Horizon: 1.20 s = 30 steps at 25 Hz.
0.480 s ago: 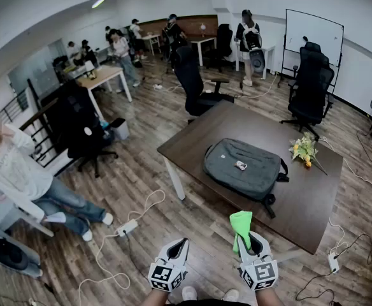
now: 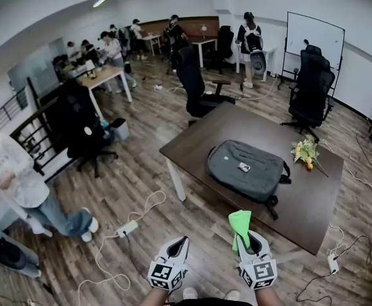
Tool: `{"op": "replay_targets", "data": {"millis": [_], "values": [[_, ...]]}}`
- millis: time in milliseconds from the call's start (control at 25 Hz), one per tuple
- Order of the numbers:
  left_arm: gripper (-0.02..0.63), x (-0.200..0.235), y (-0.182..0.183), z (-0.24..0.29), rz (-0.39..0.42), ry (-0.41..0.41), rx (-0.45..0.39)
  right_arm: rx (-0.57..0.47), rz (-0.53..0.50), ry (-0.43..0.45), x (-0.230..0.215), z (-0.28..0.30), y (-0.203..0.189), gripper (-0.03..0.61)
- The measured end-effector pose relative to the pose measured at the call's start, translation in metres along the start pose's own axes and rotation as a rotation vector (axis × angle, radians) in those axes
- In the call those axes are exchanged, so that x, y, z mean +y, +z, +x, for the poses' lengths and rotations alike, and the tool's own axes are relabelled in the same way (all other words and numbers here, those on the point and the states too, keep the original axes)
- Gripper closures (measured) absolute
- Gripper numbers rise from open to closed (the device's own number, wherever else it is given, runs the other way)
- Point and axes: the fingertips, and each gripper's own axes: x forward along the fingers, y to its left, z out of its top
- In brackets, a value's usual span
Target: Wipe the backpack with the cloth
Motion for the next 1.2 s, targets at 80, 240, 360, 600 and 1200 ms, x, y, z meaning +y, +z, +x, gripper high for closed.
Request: {"op": "replay_targets", "data": {"millis": [80, 240, 360, 600, 1200], "values": [[0.595, 0.006, 0.001, -0.001, -0.002, 0.002, -0.004, -0.001, 0.012, 0.005, 0.004, 0.004, 0.0, 0.486], [0.595, 0.021, -0.001, -0.004, -0.006, -0.001, -0.004, -0.011, 0.03, 0.012, 0.013, 0.016, 0.002, 0.482], [0.595, 0.038, -0.002, -0.009, -0.006, -0.005, -0.001, -0.009, 0.023, 0.016, 0.025, 0.029, 0.003, 0.482], [0.595, 0.077, -0.004, -0.022, 0.01, -0.022, 0.001, -0.015, 0.033, 0.014, 0.056, 0.057, 0.0, 0.482], [0.595, 0.122, 0.01, 0.059, 0.02, -0.054, 0.02, 0.017, -0.011, 0.048, 0.028, 0.151, 0.001, 0.482]]}}
